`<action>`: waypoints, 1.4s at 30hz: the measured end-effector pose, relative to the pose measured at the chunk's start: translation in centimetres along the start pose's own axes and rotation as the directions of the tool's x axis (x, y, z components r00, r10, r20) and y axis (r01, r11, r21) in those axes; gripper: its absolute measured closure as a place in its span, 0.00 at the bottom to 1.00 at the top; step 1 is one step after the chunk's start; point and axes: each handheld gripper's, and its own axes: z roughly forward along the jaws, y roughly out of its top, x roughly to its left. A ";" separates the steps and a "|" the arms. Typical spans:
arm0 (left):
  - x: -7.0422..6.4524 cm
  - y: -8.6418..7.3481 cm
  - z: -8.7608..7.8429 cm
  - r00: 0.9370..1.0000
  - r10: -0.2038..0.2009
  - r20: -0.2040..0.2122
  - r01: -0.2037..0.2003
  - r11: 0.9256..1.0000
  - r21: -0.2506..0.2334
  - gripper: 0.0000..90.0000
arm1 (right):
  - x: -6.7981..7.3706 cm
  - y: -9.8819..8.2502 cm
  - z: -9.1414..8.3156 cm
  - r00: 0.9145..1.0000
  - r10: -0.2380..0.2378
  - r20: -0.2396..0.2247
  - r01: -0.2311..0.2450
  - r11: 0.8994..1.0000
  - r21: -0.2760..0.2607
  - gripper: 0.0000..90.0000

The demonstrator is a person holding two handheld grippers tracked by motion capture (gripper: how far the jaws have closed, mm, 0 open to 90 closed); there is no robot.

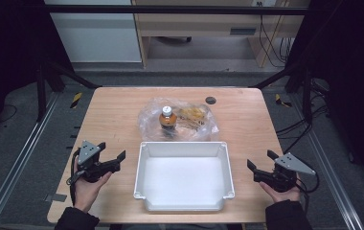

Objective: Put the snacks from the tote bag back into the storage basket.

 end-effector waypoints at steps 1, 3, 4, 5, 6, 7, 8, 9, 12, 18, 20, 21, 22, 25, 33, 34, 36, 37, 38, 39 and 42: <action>0.0 0.0 0.0 1.000 0.003 0.000 -0.003 1.000 0.004 0.18 | 0.0 0.0 0.0 1.000 0.001 0.001 -0.001 1.000 0.002 0.17; -0.1 0.0 0.0 1.000 0.005 0.000 -0.005 1.000 0.005 0.18 | 0.0 0.0 0.0 1.000 0.002 0.002 -0.002 1.000 0.005 0.17; -0.1 0.1 0.0 1.000 0.006 0.002 -0.006 1.000 0.007 0.18 | -0.1 0.0 0.0 1.000 0.001 0.003 -0.001 1.000 0.005 0.17; -0.1 0.1 0.1 1.000 0.006 0.002 -0.006 1.000 0.008 0.18 | -0.1 0.0 0.0 1.000 0.001 0.004 -0.002 1.000 0.003 0.17; -0.1 0.1 0.1 1.000 0.006 0.004 -0.006 1.000 0.007 0.18 | -0.1 0.0 -0.1 1.000 0.005 0.003 -0.005 1.000 0.003 0.17; -0.2 0.1 0.1 1.000 0.006 0.007 -0.006 1.000 0.008 0.18 | 0.0 0.0 -0.1 1.000 0.004 0.003 -0.004 1.000 0.003 0.17; -0.2 0.1 0.1 1.000 0.007 0.008 -0.007 1.000 0.008 0.18 | 0.0 -0.1 -0.1 1.000 0.004 0.002 -0.004 1.000 0.004 0.17; -0.2 0.1 0.1 1.000 0.007 0.008 -0.007 1.000 0.008 0.18 | 0.0 -0.1 -0.1 1.000 -0.002 0.004 0.002 1.000 0.005 0.17; -0.4 0.3 0.2 1.000 0.008 0.010 -0.008 1.000 0.010 0.18 | 0.0 -0.1 -0.1 1.000 -0.007 0.001 0.007 1.000 0.007 0.17; -0.6 0.4 0.2 1.000 0.011 0.011 -0.011 1.000 0.009 0.17 | 0.0 -0.1 0.0 1.000 -0.016 -0.001 0.016 1.000 0.016 0.17; -0.6 0.4 0.3 1.000 0.012 0.013 -0.012 1.000 0.010 0.17 | 0.0 -0.1 0.0 1.000 -0.018 0.001 0.018 1.000 0.018 0.17; -0.6 0.4 0.2 1.000 0.013 0.012 -0.013 1.000 0.010 0.17 | 0.0 -0.1 0.0 1.000 -0.019 0.002 0.019 1.000 0.020 0.17; -0.6 0.4 0.2 1.000 0.012 0.012 -0.012 1.000 0.010 0.17 | 0.0 -0.1 0.0 1.000 -0.019 0.002 0.019 1.000 0.021 0.17; -0.6 0.5 0.3 1.000 0.009 0.012 -0.009 1.000 0.011 0.17 | 0.0 -0.2 0.0 1.000 -0.023 0.004 0.023 1.000 0.021 0.17; -0.9 1.1 0.4 1.000 0.007 0.014 -0.007 1.000 -0.007 0.17 | 0.0 -0.2 0.1 1.000 -0.024 0.003 0.024 0.999 0.025 0.17; -0.9 1.1 0.4 1.000 0.007 0.014 -0.007 1.000 -0.007 0.17 | 0.0 -0.2 0.1 1.000 -0.024 0.003 0.024 0.999 0.025 0.17; -1.1 1.4 0.3 1.000 0.010 0.015 -0.009 1.000 -0.017 0.17 | 0.0 -0.2 0.1 1.000 -0.023 0.005 0.023 0.999 0.027 0.17; -1.1 1.4 0.3 1.000 0.010 0.015 -0.009 1.000 -0.017 0.17 | 0.0 -0.2 0.1 1.000 -0.022 0.005 0.022 0.999 0.028 0.17; -1.2 1.5 0.3 1.000 0.011 0.017 -0.011 1.000 -0.018 0.18 | 0.0 -0.2 0.1 1.000 -0.023 0.006 0.023 0.999 0.028 0.17; -1.2 1.5 0.3 1.000 0.012 0.018 -0.012 1.000 -0.020 0.18 | 0.0 -0.2 0.1 1.000 -0.023 0.006 0.023 0.999 0.028 0.17; -1.3 1.6 0.3 1.000 0.014 0.017 -0.013 1.000 -0.020 0.17 | 0.0 -0.2 0.1 1.000 -0.026 0.008 0.026 0.999 0.029 0.17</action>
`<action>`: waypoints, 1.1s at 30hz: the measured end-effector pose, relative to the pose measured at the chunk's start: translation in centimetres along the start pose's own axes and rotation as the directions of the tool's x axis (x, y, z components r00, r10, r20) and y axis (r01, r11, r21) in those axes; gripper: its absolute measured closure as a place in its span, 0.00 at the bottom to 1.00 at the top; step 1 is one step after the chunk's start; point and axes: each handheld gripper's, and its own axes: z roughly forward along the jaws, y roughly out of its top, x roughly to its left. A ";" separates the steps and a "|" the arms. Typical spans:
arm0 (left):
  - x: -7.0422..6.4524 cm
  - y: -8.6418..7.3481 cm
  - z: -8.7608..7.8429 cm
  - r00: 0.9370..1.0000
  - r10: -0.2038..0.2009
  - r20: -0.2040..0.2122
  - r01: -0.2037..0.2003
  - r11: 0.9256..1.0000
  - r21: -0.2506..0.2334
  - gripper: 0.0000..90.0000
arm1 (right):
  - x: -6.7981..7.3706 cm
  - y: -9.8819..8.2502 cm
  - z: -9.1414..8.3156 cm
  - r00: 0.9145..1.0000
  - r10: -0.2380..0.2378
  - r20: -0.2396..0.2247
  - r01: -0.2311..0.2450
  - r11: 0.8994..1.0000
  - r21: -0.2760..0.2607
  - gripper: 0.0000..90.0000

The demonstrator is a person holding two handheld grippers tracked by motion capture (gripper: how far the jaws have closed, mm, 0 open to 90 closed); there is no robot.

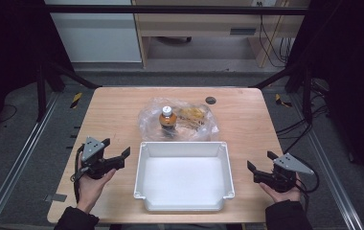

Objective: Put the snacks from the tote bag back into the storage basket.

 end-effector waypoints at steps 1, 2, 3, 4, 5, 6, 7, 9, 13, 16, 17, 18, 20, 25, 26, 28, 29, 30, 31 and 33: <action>-0.1 0.1 0.0 1.000 -0.001 0.003 0.001 1.000 -0.003 0.18 | 0.0 0.0 0.0 1.000 0.000 0.003 0.000 1.000 0.002 0.17; -0.1 0.1 0.0 1.000 -0.001 0.003 0.001 1.000 -0.003 0.18 | 0.0 0.0 0.0 1.000 0.000 0.003 0.000 1.000 0.002 0.17; -0.2 0.3 0.1 1.000 -0.001 0.005 0.001 1.000 -0.005 0.18 | 0.0 0.0 0.0 1.000 0.003 0.003 -0.003 1.000 0.002 0.17; -0.2 0.3 0.1 1.000 -0.001 0.005 0.001 1.000 -0.005 0.18 | 0.0 0.0 0.0 1.000 0.003 0.003 -0.003 1.000 0.002 0.17; -0.2 0.5 0.1 1.000 0.002 0.008 -0.002 1.000 -0.006 0.18 | -0.1 0.0 0.0 1.000 0.002 0.005 -0.002 1.000 -0.001 0.17; -0.3 0.6 0.1 1.000 0.003 0.008 -0.002 1.000 -0.009 0.18 | -0.1 0.0 0.0 1.000 0.002 0.005 -0.002 1.000 0.000 0.17; -0.3 0.6 0.1 1.000 0.003 0.008 -0.002 1.000 -0.009 0.18 | -0.1 0.0 0.0 1.000 0.002 0.005 -0.002 1.000 0.000 0.17; -0.3 0.8 0.2 1.000 0.008 0.008 -0.008 1.000 -0.009 0.18 | -0.1 0.0 0.0 1.000 0.004 0.006 -0.004 1.000 -0.001 0.17; -0.5 1.5 0.7 1.000 0.015 0.010 -0.015 1.000 -0.011 0.18 | -0.1 0.0 0.0 1.000 0.003 0.005 -0.003 1.000 0.001 0.17; -0.6 1.9 1.1 1.000 0.015 0.012 -0.015 1.000 -0.011 0.18 | -0.1 0.0 0.0 1.000 0.005 0.006 -0.005 1.000 0.004 0.17; -0.6 1.9 1.1 1.000 0.015 0.012 -0.015 1.000 -0.011 0.18 | -0.1 0.0 0.0 1.000 0.005 0.006 -0.005 1.000 0.004 0.17; -0.6 2.0 1.1 1.000 0.014 0.011 -0.014 1.000 -0.012 0.18 | -0.1 0.0 0.0 1.000 0.004 0.007 -0.004 1.000 0.004 0.17; -0.7 2.5 1.3 1.000 0.007 0.015 -0.006 1.000 -0.026 0.18 | -0.1 0.0 -0.1 1.000 0.003 0.008 -0.003 1.000 0.004 0.17; -0.9 3.1 1.6 1.000 0.002 0.021 -0.001 0.999 -0.038 0.18 | -0.1 0.1 -0.1 1.000 0.006 0.008 -0.006 1.000 0.003 0.17; -1.0 3.2 1.7 1.000 0.004 0.022 -0.003 0.999 -0.037 0.18 | -0.1 0.1 -0.1 1.000 0.006 0.008 -0.006 1.000 0.003 0.17; -1.1 3.4 1.8 1.000 0.004 0.024 -0.003 0.999 -0.039 0.18 | -0.1 0.1 -0.1 1.000 0.008 0.006 -0.008 1.000 0.003 0.17; -1.2 3.5 1.9 1.000 0.004 0.026 -0.003 0.999 -0.040 0.18 | -0.1 0.1 -0.1 1.000 0.005 0.006 -0.005 1.000 0.003 0.17; -1.2 3.6 2.0 1.000 0.004 0.026 -0.003 0.999 -0.040 0.18 | -0.1 0.0 -0.1 1.000 0.005 0.007 -0.005 1.000 0.003 0.17; -1.3 3.7 2.1 1.000 0.004 0.029 -0.003 0.999 -0.041 0.18 | -0.1 0.0 -0.1 1.000 0.006 0.005 -0.006 1.000 0.006 0.17; -1.3 3.8 2.2 1.000 0.001 0.029 0.000 0.999 -0.043 0.18 | -0.1 0.0 0.0 1.000 0.005 0.005 -0.005 1.000 0.005 0.17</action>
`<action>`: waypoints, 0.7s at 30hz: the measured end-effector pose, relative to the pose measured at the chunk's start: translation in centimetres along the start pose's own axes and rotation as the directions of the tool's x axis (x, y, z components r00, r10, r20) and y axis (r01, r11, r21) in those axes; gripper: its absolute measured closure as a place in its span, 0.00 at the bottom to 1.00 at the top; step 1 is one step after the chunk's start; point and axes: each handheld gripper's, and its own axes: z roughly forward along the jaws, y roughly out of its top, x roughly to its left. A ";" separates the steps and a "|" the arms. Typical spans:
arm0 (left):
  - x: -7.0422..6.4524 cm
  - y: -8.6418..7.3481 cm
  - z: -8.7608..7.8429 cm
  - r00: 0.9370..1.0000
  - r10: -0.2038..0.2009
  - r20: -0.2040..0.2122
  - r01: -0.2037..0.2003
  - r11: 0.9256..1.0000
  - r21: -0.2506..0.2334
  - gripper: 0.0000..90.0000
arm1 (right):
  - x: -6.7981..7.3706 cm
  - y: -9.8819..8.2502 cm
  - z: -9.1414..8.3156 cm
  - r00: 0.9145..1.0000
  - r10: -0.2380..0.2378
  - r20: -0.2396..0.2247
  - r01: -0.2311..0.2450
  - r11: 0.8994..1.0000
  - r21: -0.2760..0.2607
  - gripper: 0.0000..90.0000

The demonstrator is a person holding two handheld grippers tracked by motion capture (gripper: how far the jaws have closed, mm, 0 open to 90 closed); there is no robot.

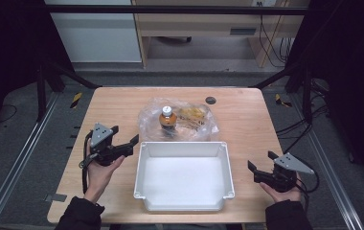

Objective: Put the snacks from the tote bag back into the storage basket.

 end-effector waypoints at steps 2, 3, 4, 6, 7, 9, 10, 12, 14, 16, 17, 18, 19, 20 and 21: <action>-0.2 0.3 0.3 1.000 0.002 0.002 -0.002 1.000 -0.001 0.18 | 0.0 0.0 0.0 1.000 0.002 -0.001 -0.002 1.000 0.001 0.17; -0.3 0.4 0.4 1.000 0.004 0.002 -0.004 1.000 -0.003 0.18 | 0.0 0.0 0.0 1.000 0.003 -0.002 -0.003 1.000 0.001 0.17; -0.4 0.4 0.5 1.000 0.005 0.004 -0.005 1.000 -0.006 0.18 | 0.0 0.0 0.0 1.000 0.003 -0.001 -0.003 1.000 0.000 0.17; -0.6 0.6 0.7 1.000 0.009 0.003 -0.009 1.000 -0.004 0.18 | 0.0 0.0 0.0 1.000 0.003 -0.003 -0.003 1.000 0.000 0.17; -0.7 0.6 0.8 1.000 0.013 0.001 -0.013 1.000 -0.004 0.18 | 0.0 0.0 0.0 1.000 0.003 -0.002 -0.003 1.000 0.000 0.17; -0.9 0.8 1.0 1.000 0.019 0.000 -0.019 1.000 -0.005 0.18 | 0.0 0.0 0.0 1.000 0.003 -0.002 -0.003 1.000 0.000 0.17; -1.0 0.9 1.1 1.000 0.022 -0.001 -0.022 1.000 -0.007 0.18 | 0.0 0.0 0.0 1.000 0.004 -0.002 -0.004 1.000 0.000 0.17; -1.1 1.0 1.3 1.000 0.027 -0.002 -0.027 1.000 -0.010 0.18 | 0.0 0.0 0.0 1.000 0.003 -0.002 -0.003 1.000 -0.001 0.17; -1.3 1.2 1.5 1.000 0.031 -0.001 -0.031 0.999 -0.010 0.18 | 0.0 0.0 0.0 1.000 0.004 -0.002 -0.004 1.000 0.000 0.17; -1.5 1.4 1.7 0.999 0.032 -0.002 -0.032 0.999 -0.011 0.18 | 0.0 0.0 0.1 1.000 0.004 -0.001 -0.004 1.000 0.001 0.17; -1.5 1.4 1.7 0.999 0.032 -0.002 -0.032 0.999 -0.011 0.18 | 0.0 0.0 0.1 1.000 0.004 -0.003 -0.004 1.000 0.002 0.17; -1.6 1.5 1.9 0.999 0.034 -0.001 -0.034 0.999 -0.013 0.18 | 0.0 0.0 0.1 1.000 0.004 -0.004 -0.004 1.000 0.001 0.17; -1.7 1.5 2.0 0.999 0.032 -0.002 -0.032 0.999 -0.016 0.18 | 0.0 0.0 0.1 1.000 0.004 -0.004 -0.004 1.000 0.002 0.17; -1.7 1.6 2.1 0.999 0.033 -0.002 -0.033 0.999 -0.015 0.18 | 0.0 0.0 0.1 1.000 0.004 -0.003 -0.004 1.000 0.003 0.17; -1.8 1.6 2.3 0.999 0.034 -0.004 -0.034 0.999 -0.015 0.18 | 0.0 0.0 0.1 1.000 0.003 -0.003 -0.003 1.000 0.002 0.17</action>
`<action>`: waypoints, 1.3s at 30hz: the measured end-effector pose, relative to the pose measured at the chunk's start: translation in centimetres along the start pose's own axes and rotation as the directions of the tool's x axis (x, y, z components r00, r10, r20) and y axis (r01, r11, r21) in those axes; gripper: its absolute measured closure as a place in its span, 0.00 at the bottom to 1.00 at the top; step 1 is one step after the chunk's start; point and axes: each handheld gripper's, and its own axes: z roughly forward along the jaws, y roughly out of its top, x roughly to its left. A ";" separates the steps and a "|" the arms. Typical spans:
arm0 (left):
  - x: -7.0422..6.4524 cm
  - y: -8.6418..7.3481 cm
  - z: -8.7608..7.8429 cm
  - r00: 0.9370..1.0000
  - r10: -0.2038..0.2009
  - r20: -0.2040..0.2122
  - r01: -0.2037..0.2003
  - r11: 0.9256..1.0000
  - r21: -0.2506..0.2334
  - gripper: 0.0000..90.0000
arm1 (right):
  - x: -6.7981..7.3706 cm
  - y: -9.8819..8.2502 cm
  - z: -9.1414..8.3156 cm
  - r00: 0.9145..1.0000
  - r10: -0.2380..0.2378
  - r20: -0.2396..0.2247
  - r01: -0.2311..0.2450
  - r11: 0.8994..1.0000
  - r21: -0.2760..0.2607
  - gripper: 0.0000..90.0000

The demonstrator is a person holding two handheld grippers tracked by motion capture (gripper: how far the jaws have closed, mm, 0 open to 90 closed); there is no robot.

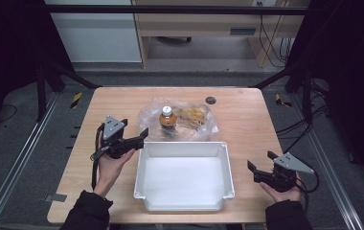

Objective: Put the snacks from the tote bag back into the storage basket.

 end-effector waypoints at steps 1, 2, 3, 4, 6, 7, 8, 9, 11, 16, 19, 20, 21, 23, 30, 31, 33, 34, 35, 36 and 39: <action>-0.1 0.1 0.1 1.000 -0.002 0.000 0.002 1.000 0.000 0.18 | 0.0 0.0 0.0 1.000 0.001 -0.002 -0.001 1.000 0.000 0.17; -0.1 0.1 0.1 1.000 -0.002 0.000 0.002 1.000 0.000 0.18 | 0.0 0.0 0.0 1.000 0.001 -0.002 -0.001 1.000 0.000 0.17; -0.1 0.1 0.3 1.000 0.000 0.000 0.000 1.000 0.000 0.18 | 0.0 0.0 0.0 1.000 0.001 -0.001 -0.001 1.000 -0.001 0.17; -0.2 0.2 0.4 1.000 0.002 -0.002 -0.002 1.000 0.001 0.18 | 0.0 0.0 0.0 1.000 0.001 -0.001 -0.001 1.000 -0.001 0.17; -0.3 0.3 0.6 1.000 0.004 -0.007 -0.004 1.000 0.002 0.18 | 0.0 0.0 0.0 1.000 0.002 -0.002 -0.002 1.000 0.000 0.17; -0.4 0.4 0.7 1.000 0.005 -0.003 -0.005 1.000 -0.001 0.18 | 0.0 0.0 0.0 1.000 0.002 -0.002 -0.002 1.000 0.001 0.17; -0.6 0.6 0.9 1.000 0.009 -0.007 -0.009 1.000 -0.002 0.18 | 0.0 0.0 0.0 1.000 0.002 -0.002 -0.002 1.000 0.001 0.17; -0.7 0.7 1.0 1.000 0.012 -0.003 -0.012 1.000 -0.006 0.18 | 0.0 0.0 0.0 1.000 0.003 -0.002 -0.003 1.000 0.003 0.17; -0.8 0.8 1.2 1.000 0.014 -0.003 -0.014 1.000 -0.006 0.18 | 0.0 0.0 0.0 1.000 0.003 -0.001 -0.003 1.000 0.003 0.17; -1.1 1.1 1.5 1.000 0.016 0.002 -0.016 1.000 -0.009 0.19 | 0.0 0.0 0.0 1.000 0.005 -0.001 -0.005 1.000 0.001 0.17; -1.3 1.4 1.8 1.000 0.019 0.003 -0.019 1.000 -0.012 0.19 | 0.0 0.0 0.1 1.000 0.006 -0.002 -0.006 1.000 0.002 0.17; -1.4 1.5 1.9 1.000 0.021 0.003 -0.021 1.000 -0.008 0.19 | 0.0 0.0 0.1 1.000 0.007 -0.002 -0.007 1.000 0.002 0.17; -1.4 1.5 2.1 1.000 0.021 0.003 -0.021 1.000 -0.007 0.19 | 0.0 0.0 0.1 1.000 0.007 -0.002 -0.007 1.000 0.002 0.17; -1.5 1.6 2.1 1.000 0.024 0.004 -0.024 1.000 -0.005 0.19 | 0.0 0.0 0.1 1.000 0.006 -0.002 -0.006 1.000 0.001 0.17; -2.0 2.0 3.0 1.000 0.027 0.009 -0.027 1.000 0.004 0.19 | 0.0 0.0 0.2 1.000 0.010 -0.005 -0.010 1.000 0.004 0.17; -2.1 2.1 3.1 1.000 0.028 0.009 -0.028 1.000 0.004 0.19 | 0.0 0.0 0.2 1.000 0.009 -0.004 -0.009 1.000 0.004 0.17; -2.2 2.1 3.2 1.000 0.029 0.010 -0.029 1.000 0.004 0.19 | 0.0 0.1 0.2 1.000 0.010 -0.004 -0.010 1.000 0.003 0.17; -2.3 2.2 3.4 1.000 0.029 0.011 -0.029 1.000 0.006 0.19 | 0.0 0.1 0.2 1.000 0.010 -0.004 -0.010 1.000 0.003 0.17; -2.5 2.3 3.6 0.999 0.033 0.010 -0.033 0.999 0.006 0.19 | 0.0 0.1 0.1 1.000 0.010 -0.005 -0.010 1.000 0.004 0.17; -2.5 2.3 3.6 0.999 0.033 0.010 -0.033 0.999 0.006 0.19 | -0.1 0.1 0.2 1.000 0.008 -0.005 -0.008 1.000 0.003 0.17; -2.7 2.4 4.0 0.999 0.038 0.010 -0.038 0.999 0.009 0.19 | 0.0 0.1 0.1 1.000 0.011 -0.006 -0.011 1.000 0.003 0.17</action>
